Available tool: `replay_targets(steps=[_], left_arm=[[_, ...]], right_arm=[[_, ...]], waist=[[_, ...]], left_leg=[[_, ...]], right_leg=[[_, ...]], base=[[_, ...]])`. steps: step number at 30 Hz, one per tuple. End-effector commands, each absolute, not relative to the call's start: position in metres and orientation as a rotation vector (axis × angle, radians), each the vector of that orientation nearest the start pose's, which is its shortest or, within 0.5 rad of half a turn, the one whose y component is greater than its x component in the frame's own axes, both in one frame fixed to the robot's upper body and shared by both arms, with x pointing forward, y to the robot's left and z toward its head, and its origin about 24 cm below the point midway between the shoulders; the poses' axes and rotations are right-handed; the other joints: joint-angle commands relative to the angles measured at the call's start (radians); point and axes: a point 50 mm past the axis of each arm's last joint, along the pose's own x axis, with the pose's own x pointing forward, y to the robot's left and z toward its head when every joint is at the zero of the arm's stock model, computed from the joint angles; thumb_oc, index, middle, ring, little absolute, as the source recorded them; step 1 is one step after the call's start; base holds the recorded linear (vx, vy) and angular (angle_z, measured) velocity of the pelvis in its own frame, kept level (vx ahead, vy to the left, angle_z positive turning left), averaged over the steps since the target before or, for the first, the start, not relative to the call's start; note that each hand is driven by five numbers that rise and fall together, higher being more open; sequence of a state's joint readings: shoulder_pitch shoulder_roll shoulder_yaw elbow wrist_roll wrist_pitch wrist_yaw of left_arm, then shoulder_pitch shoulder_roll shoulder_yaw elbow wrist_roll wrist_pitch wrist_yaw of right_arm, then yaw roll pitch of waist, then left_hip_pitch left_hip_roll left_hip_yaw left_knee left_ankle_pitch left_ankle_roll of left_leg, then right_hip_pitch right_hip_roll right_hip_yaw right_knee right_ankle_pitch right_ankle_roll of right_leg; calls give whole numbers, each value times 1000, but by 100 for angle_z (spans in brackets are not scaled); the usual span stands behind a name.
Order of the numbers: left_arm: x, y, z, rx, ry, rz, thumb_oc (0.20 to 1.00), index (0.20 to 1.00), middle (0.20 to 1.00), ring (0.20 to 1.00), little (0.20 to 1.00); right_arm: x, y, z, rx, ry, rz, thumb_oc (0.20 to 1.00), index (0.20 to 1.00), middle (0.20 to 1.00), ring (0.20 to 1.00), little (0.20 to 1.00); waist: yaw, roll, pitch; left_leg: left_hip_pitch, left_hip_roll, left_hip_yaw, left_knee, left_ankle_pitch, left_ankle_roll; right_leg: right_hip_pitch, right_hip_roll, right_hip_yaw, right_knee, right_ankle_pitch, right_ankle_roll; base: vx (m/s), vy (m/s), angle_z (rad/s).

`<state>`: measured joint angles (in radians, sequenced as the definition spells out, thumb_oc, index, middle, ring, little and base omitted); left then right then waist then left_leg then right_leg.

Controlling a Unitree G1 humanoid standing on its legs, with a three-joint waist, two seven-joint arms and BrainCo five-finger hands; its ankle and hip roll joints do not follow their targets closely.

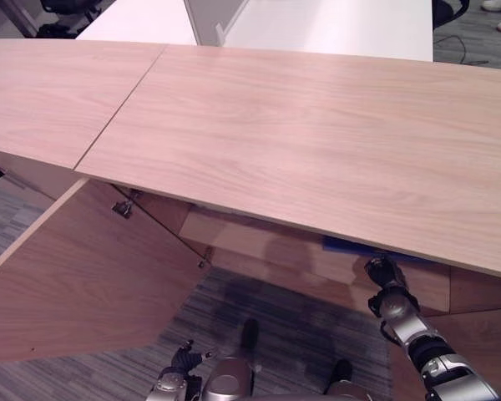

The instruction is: Put the empty folder in the office cabinet

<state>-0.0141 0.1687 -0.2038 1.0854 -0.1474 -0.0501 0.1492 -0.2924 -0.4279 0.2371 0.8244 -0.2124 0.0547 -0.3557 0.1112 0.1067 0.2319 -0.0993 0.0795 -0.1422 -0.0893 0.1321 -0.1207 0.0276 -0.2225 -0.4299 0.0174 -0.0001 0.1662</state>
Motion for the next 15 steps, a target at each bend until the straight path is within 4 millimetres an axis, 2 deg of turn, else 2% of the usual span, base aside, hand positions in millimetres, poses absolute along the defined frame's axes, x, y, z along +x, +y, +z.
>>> replay_targets(steps=[1, 15], left_arm=[[160, 203, -140, 243, 921, 126, 1000, 1000, 1000, 1000, 1000], [179, 196, -130, 229, 843, 113, 1000, 1000, 1000, 1000, 1000]], right_arm=[[296, -254, -10, -785, 353, -294, 200, 200, 200, 200, 200], [326, -268, 25, -748, 293, -427, 200, 200, 200, 200, 200]], waist=[[26, -13, 23], [50, 14, 99]], left_leg=[[28, 46, -8, 18, -96, -24], [-71, 41, -20, 38, -73, -26]], right_leg=[[-130, -95, 32, 208, -59, 33], [-250, -125, 48, 294, -77, 32]], base=[[-53, 33, -6], [-47, 14, 3]])
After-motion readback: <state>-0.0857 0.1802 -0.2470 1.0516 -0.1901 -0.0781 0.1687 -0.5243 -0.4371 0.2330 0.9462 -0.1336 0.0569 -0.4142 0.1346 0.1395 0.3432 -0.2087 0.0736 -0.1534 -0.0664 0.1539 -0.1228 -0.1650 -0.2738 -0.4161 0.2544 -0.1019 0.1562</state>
